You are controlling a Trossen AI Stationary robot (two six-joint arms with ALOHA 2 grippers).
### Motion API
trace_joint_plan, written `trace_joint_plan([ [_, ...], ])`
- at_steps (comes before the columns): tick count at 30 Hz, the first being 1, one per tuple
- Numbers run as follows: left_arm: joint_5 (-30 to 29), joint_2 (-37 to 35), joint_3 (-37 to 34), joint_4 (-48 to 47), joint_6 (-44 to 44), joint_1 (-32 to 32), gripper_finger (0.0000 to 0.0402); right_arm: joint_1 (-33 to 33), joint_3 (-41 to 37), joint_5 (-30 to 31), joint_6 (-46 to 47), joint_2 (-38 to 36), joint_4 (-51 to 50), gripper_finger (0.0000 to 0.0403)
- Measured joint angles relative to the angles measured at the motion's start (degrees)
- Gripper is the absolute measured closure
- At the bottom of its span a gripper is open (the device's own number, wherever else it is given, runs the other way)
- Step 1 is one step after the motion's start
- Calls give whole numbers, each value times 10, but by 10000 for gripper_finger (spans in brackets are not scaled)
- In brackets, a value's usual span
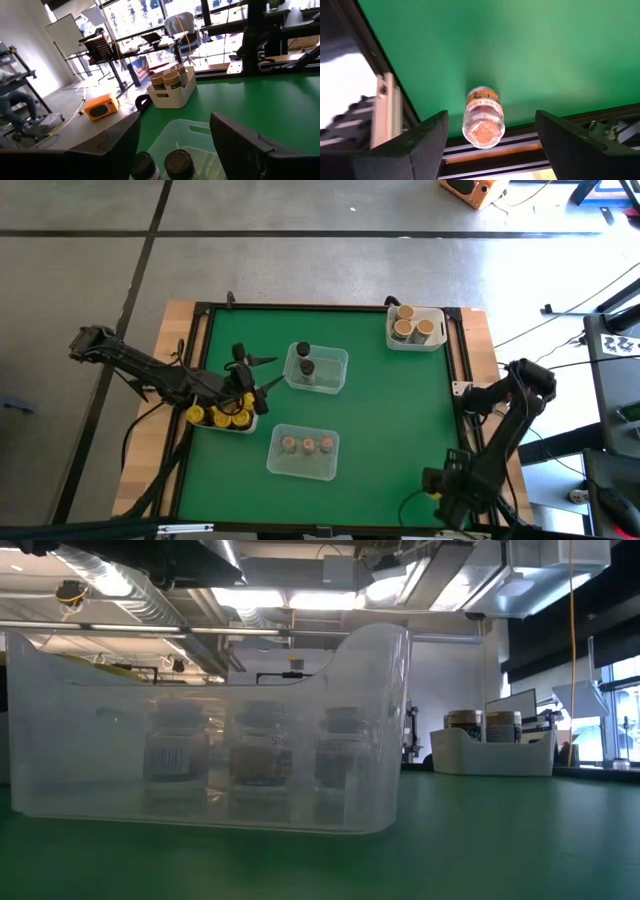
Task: Sort spices by type
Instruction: Put the brown spice bottle into the bottom transparent bin
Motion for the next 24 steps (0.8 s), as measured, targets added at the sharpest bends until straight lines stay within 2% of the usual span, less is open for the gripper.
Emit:
trace_joint_plan([
  [6, 0, 0, 0, -8, -27, 5, 164, 45, 0, 4, 7, 44, -6, 104],
  [19, 0, 0, 0, -7, -28, 5, 164, 91, -1, 5, 4, 108, 28, 105],
  [22, 0, 0, 0, -7, -30, 5, 164, 90, -1, -3, 10, 118, 33, 121],
  [24, 0, 0, 0, -7, -30, 5, 164, 89, -1, -5, 15, 118, 32, 147],
])
